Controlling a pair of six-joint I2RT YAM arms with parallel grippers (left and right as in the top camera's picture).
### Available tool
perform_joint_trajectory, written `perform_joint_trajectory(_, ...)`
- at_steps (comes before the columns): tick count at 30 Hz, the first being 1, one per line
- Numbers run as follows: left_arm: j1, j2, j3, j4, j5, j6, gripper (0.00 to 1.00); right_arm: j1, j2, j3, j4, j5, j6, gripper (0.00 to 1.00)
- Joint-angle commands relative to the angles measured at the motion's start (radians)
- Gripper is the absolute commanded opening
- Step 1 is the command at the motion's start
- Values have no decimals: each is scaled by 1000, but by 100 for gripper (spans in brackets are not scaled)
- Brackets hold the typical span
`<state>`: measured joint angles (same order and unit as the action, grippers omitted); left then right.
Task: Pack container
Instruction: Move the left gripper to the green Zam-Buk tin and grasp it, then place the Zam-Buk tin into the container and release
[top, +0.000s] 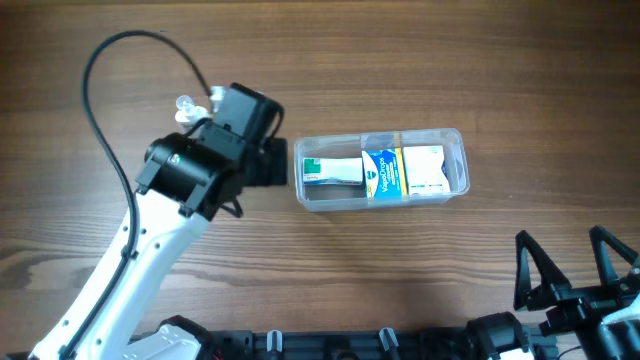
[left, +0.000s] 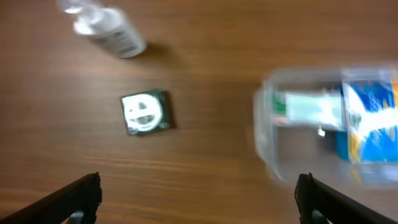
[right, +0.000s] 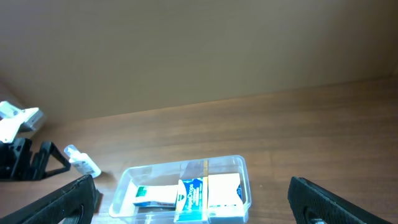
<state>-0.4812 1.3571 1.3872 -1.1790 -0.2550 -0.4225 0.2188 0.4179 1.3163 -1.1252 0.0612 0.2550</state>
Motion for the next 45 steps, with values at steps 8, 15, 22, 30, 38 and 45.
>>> perform_joint_trajectory(8,311,171,-293,278,117,-65,100,-3,4,0,2,18,-18,100)
perform_joint_trajectory(15,329,272,-354,426,164,79,100,-3,4,0,2,18,-18,100)
perform_joint_trajectory(22,334,440,-355,484,164,74,100,-3,4,0,2,18,-18,100)
perform_joint_trajectory(30,334,457,-355,527,150,79,100,-3,4,0,2,18,-18,100)
perform_joint_trajectory(38,333,457,-355,509,161,106,60,-3,4,0,2,18,-19,100)
perform_joint_trajectory(45,329,424,-350,466,235,158,55,-3,4,0,1,18,-18,100)
